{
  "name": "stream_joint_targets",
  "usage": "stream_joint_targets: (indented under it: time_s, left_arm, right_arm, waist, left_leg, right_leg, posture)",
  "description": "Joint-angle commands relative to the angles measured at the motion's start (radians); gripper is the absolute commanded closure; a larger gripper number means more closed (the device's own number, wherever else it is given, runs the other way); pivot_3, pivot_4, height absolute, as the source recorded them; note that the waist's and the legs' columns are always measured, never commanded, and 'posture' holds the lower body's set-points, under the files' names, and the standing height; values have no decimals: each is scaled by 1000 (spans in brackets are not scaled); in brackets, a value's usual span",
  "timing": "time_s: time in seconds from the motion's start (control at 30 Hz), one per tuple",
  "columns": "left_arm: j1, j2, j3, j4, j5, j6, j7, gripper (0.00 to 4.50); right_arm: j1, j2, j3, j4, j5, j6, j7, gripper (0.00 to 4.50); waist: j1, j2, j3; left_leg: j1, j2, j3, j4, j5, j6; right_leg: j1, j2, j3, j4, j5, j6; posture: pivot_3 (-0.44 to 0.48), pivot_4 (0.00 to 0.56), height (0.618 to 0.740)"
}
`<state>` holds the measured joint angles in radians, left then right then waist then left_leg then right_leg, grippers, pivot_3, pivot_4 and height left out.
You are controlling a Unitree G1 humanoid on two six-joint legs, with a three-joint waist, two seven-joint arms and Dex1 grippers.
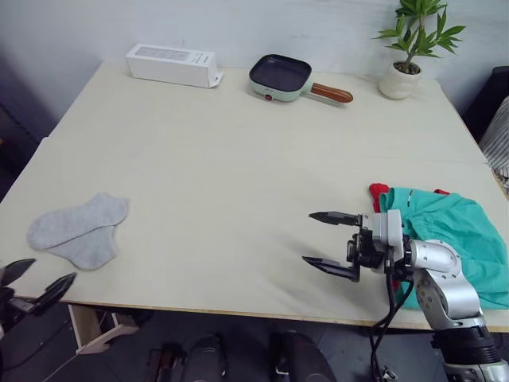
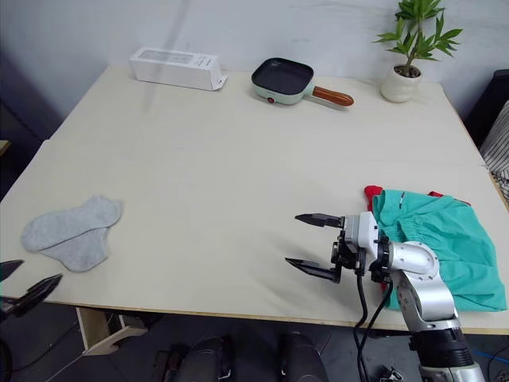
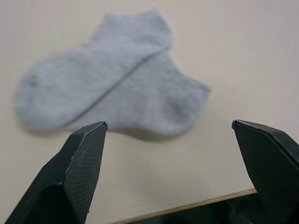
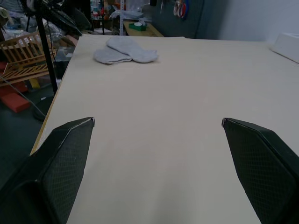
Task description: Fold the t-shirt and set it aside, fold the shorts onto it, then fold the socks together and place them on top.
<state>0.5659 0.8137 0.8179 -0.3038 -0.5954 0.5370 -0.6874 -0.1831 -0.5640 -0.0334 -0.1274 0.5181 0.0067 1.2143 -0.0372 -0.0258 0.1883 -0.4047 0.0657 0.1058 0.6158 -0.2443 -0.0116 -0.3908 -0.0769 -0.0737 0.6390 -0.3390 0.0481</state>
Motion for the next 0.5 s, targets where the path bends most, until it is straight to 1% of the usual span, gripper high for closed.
stream_joint_targets:
  time_s: [0.03,0.1,0.17,0.2,0.27,0.37,0.5]
  left_arm:
    - [-56,31,-67,71,45,53,10,0]
    - [-147,47,-161,116,89,33,17,0]
    - [-230,43,-228,162,114,15,12,0]
    - [-270,36,-258,192,132,-9,8,186]
    - [-326,27,-308,239,166,-52,-1,638]
    - [-377,17,-357,274,195,-84,-17,1572]
    - [-400,24,-404,291,213,-111,-62,2897]
  right_arm:
    - [-1,7,3,-27,8,2,-11,42]
    - [4,6,4,-22,-1,-2,-19,42]
    - [11,9,4,-23,-6,-1,-33,42]
    - [17,11,4,-26,-6,0,-41,4]
    - [32,12,8,-31,-10,-4,-48,0]
    - [55,7,10,-46,-10,-2,-57,0]
    - [76,-1,2,-64,-5,8,-72,0]
  waist:
    - [-1,0,0]
    - [4,0,0]
    - [9,0,0]
    - [10,-1,0]
    - [10,-1,-1]
    - [10,-1,-1]
    - [10,0,-1]
  left_leg:
    - [0,0,1,-1,0,0]
    - [0,0,2,-1,0,-1]
    - [1,0,3,-1,1,-1]
    - [1,0,3,-1,2,-1]
    - [1,0,3,0,4,-2]
    - [2,-1,3,0,3,-6]
    - [3,-1,3,0,4,-7]
  right_leg:
    - [-1,0,1,1,0,0]
    - [-2,0,1,3,-1,1]
    - [-2,0,2,4,-2,1]
    - [-2,0,2,4,-1,2]
    - [-2,0,2,5,-1,3]
    - [-2,-1,2,7,0,3]
    - [-2,-2,3,9,1,2]
  posture:
    - [0,150,740]
    - [0,150,740]
    - [0,150,740]
    - [0,150,740]
    - [0,150,740]
    - [0,150,740]
    - [0,150,740]
